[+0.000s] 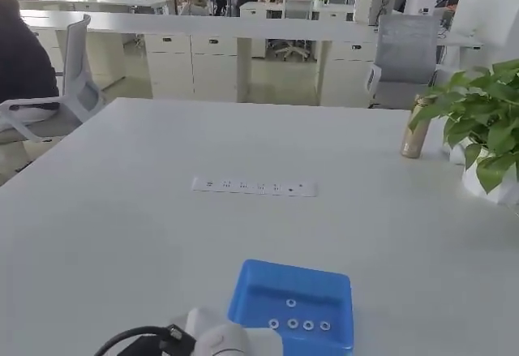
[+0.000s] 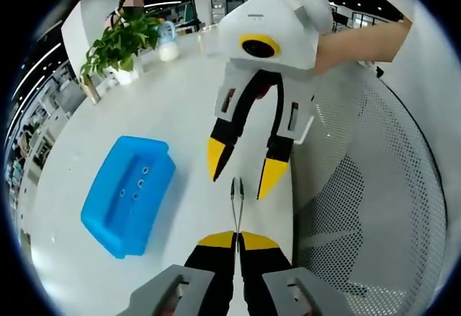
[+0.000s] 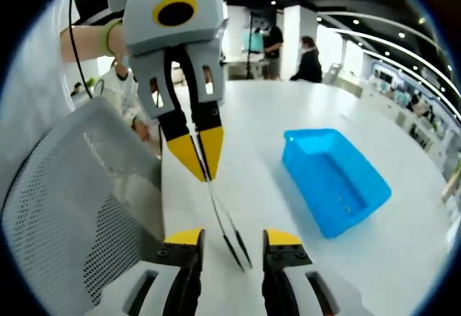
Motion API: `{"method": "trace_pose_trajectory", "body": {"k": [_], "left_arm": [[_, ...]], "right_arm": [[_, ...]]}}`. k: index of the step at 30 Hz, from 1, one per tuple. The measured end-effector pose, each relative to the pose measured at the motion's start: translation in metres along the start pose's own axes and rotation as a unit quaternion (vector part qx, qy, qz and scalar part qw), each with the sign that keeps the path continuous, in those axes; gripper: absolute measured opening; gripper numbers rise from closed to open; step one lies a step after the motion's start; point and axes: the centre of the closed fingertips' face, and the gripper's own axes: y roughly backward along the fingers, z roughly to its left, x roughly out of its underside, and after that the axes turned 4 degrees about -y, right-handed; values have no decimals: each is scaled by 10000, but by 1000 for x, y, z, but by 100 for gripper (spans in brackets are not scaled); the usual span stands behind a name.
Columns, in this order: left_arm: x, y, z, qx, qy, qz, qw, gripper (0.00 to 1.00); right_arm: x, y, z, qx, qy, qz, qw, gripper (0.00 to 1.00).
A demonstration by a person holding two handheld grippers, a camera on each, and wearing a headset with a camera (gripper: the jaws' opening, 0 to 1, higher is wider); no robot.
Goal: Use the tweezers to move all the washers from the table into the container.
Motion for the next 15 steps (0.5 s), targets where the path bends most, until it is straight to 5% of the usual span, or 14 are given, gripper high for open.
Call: {"method": "trace_pose_trajectory", "body": {"k": [7,15], "left_arm": [[11,-12,3,70,105,274,9995,0],[23,-28,5,134,132,568,9982,0]], "right_arm": [[-6,43,-20,665,-389,-671,9948,51],[-6,78,-30,890,-599,-1217,9868,57]]}}
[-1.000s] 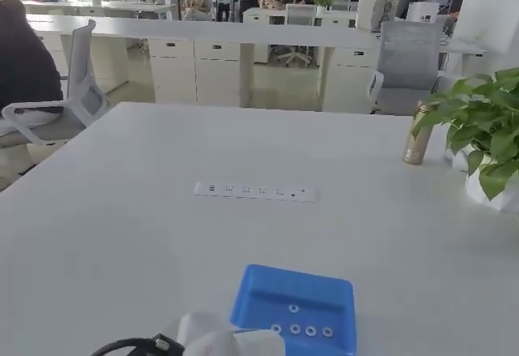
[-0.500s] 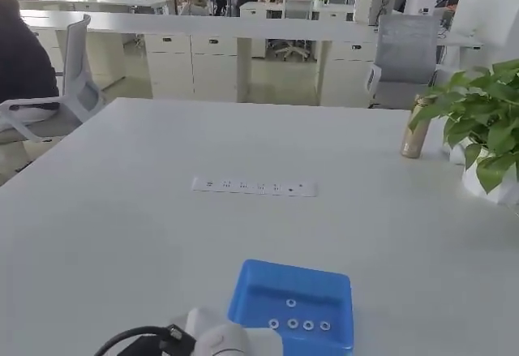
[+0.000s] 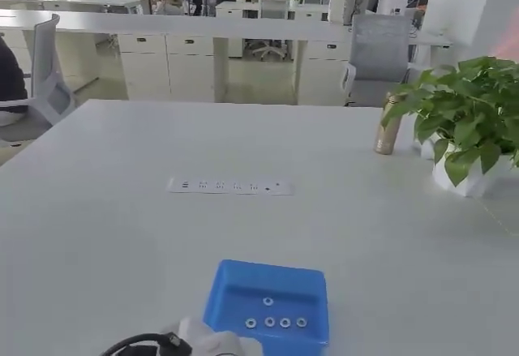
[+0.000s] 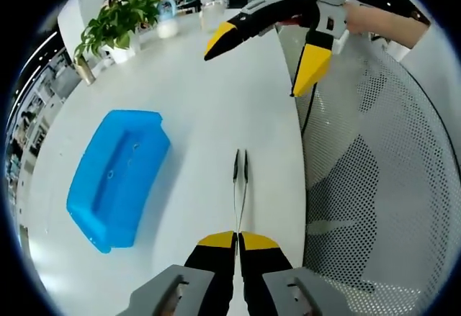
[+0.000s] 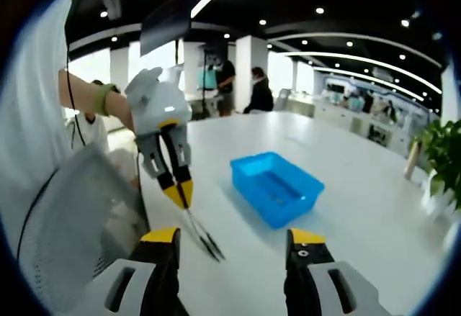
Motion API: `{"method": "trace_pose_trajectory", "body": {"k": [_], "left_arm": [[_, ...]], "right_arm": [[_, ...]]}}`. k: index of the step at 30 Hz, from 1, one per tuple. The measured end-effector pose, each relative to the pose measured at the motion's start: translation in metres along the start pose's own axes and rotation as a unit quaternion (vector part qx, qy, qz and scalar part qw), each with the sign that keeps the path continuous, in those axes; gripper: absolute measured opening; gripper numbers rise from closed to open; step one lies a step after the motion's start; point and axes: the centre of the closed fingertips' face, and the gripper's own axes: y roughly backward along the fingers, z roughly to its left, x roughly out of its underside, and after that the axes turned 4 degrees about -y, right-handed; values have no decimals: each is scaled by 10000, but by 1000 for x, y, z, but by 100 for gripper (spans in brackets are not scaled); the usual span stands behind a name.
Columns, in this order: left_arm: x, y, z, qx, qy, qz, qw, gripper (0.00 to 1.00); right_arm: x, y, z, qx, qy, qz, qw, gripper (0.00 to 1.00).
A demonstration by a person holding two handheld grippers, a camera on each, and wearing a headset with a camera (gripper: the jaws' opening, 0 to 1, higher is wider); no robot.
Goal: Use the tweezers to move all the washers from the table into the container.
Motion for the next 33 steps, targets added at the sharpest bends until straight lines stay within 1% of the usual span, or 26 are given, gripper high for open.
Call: {"method": "trace_pose_trajectory", "body": {"k": [1,2,3,4,5,7,8,11,15,17,18,20,21,22,23,24,25,26,28,29,31,32,33], "left_arm": [[1,-2,0,16,59,43,10000,0],[2,-3,1,11,84,76,9999,0],[4,-5,1,0,30,178,9998,0],[5,-5,1,-10,-3,216,9998,0],[7,-6,2,-39,-123,360,9993,0],[8,-8,0,-9,-200,437,9988,0],[8,-9,0,0,-209,460,9987,0],[7,-11,-1,42,-205,500,9985,0],[6,-12,-2,50,-221,526,9984,0],[5,-13,-2,73,-212,519,9984,0],[5,-14,-2,82,-202,535,9983,0],[6,-15,-2,81,-227,572,9981,0],[6,-16,-2,90,-244,596,9979,0],[7,-16,-2,97,-242,609,9978,0],[6,-16,-2,94,-244,599,9979,0],[5,-16,-1,100,-230,588,9980,0],[5,-16,0,103,-215,584,9980,0],[5,-16,0,111,-203,578,9981,0],[4,-16,-2,181,-151,502,9985,0],[4,-16,-3,190,-134,463,9987,0],[5,-16,-1,124,-123,425,9989,0],[5,-15,-1,119,-130,395,9991,0],[4,-14,-1,84,-60,332,9994,0]], "right_arm": [[0,0,0,-22,-244,-96,9997,57],[1,1,0,-30,-350,-63,9994,59],[-1,1,0,-21,-361,-18,9993,60],[-4,1,0,9,-262,-90,9996,60],[-7,0,-2,68,-225,-137,9996,60],[-6,0,-1,88,-351,-117,9993,61],[-4,0,-1,90,-389,-61,9992,61],[0,3,-5,240,-314,108,9992,61],[1,13,-8,344,-307,155,9988,63],[7,21,-10,405,-175,345,9984,64],[15,29,-15,437,37,566,9974,64],[22,38,-24,572,337,745,9950,63],[25,42,-28,630,354,795,9942,63],[25,45,-32,671,196,685,9952,64],[22,46,-35,731,7,513,9960,64],[18,47,-35,743,-280,308,9964,64],[16,46,-35,738,-360,239,9963,64],[15,46,-34,720,-262,243,9968,64],[14,42,-31,694,-202,265,9970,64],[17,39,-28,627,-192,339,9973,64],[24,37,-25,520,-179,541,9970,63],[26,37,-24,485,-150,563,9971,62],[29,37,-23,450,-168,573,9972,62]]}}
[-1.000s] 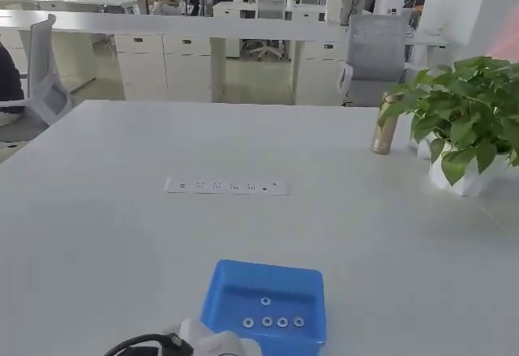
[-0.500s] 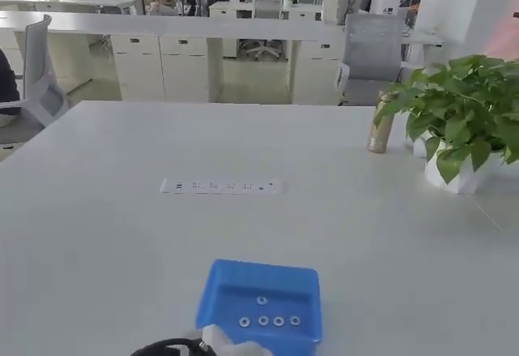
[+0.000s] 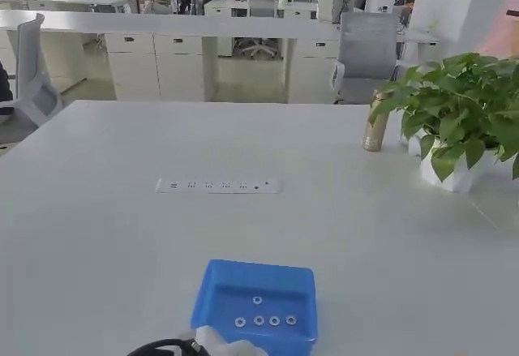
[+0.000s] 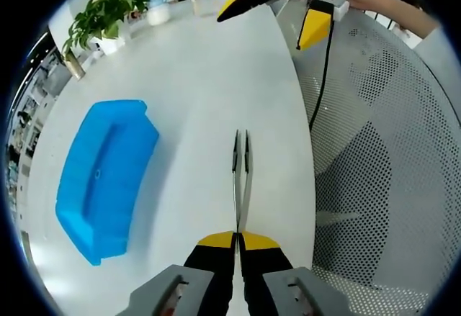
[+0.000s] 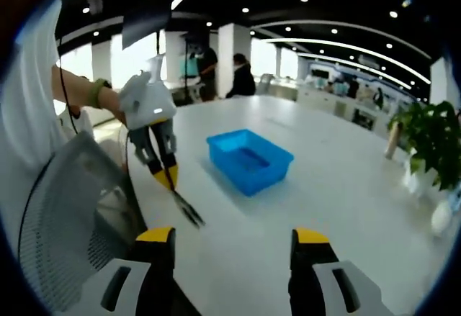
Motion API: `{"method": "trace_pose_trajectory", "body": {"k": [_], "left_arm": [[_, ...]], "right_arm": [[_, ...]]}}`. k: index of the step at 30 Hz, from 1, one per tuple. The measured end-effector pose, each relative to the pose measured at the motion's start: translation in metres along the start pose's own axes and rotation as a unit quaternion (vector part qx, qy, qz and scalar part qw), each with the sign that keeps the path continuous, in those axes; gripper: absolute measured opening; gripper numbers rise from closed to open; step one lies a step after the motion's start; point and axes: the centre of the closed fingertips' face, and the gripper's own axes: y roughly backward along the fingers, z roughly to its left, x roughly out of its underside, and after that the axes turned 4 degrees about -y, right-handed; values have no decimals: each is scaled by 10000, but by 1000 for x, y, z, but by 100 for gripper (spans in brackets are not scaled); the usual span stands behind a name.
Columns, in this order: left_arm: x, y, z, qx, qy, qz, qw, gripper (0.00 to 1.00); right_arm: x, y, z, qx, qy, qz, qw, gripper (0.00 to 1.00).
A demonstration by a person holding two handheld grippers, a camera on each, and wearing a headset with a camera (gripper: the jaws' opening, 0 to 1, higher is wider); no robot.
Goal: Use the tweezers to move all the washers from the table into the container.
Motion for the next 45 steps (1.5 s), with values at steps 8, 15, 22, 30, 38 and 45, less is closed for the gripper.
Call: {"method": "trace_pose_trajectory", "body": {"k": [8,15,22,30,38,45], "left_arm": [[-6,20,-1,-287,965,-784,9918,4],[-11,64,11,-1132,2206,-2136,9449,24],[-6,109,15,-2523,2719,-3125,8745,46],[4,139,27,-3592,2833,-3518,8167,89],[3,152,33,-3680,3022,-3976,7843,99],[4,153,35,-3639,3133,-4103,7753,99]], "right_arm": [[-3,3,-9,32,-356,-191,9992,62],[-10,5,-12,215,-429,-300,9984,65],[-22,10,-20,427,-527,-631,9957,74],[-33,13,-24,560,-382,-927,9934,84],[-35,9,-25,653,-8,-979,9930,99],[-44,20,-41,892,-531,-1400,9847,99]]}}
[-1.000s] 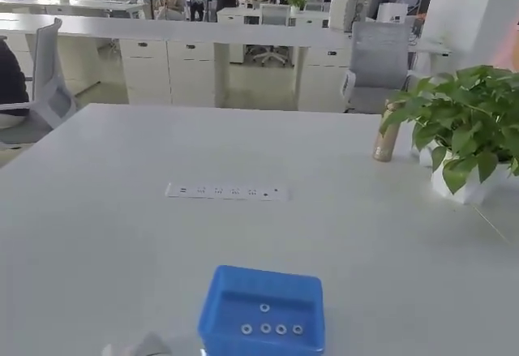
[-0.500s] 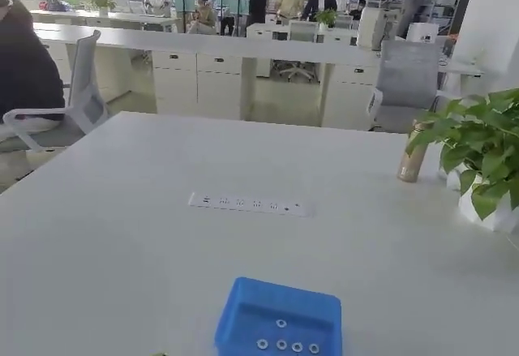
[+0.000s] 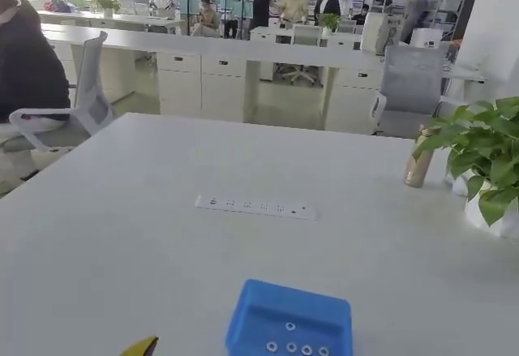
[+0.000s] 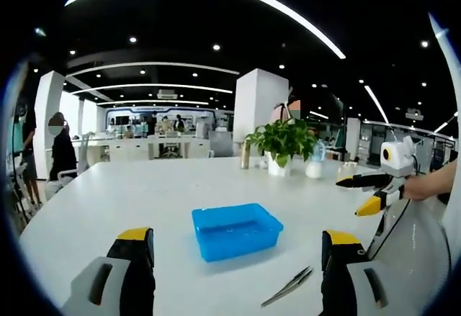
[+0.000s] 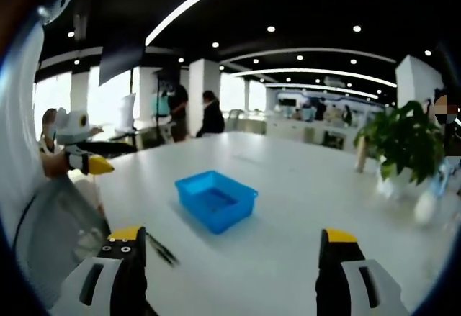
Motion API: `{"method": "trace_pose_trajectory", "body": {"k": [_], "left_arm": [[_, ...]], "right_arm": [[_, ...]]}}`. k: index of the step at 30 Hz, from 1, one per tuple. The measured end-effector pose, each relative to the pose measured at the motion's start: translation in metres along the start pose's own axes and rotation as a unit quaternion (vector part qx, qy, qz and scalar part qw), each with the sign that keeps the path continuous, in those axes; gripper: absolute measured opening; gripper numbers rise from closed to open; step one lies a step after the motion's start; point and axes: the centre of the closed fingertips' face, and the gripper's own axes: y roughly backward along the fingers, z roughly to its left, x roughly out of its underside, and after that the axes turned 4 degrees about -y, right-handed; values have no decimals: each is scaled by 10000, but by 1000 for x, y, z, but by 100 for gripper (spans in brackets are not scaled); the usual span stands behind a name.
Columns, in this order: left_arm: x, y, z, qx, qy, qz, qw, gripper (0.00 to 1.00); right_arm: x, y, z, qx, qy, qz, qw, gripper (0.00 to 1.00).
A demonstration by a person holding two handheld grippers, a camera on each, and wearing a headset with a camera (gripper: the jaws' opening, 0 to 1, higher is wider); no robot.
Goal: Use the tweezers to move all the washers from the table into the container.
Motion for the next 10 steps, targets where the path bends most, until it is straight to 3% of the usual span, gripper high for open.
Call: {"method": "trace_pose_trajectory", "body": {"k": [4,6,10], "left_arm": [[0,-2,-8,138,-184,21,9997,99],[1,-3,-13,249,-365,53,9990,99],[1,-2,-13,279,-246,15,9993,99]], "right_arm": [[-14,4,-6,88,-448,-369,9983,94],[-29,10,-11,210,-609,-815,9946,96],[-26,8,-13,259,-641,-728,9949,95]]}}
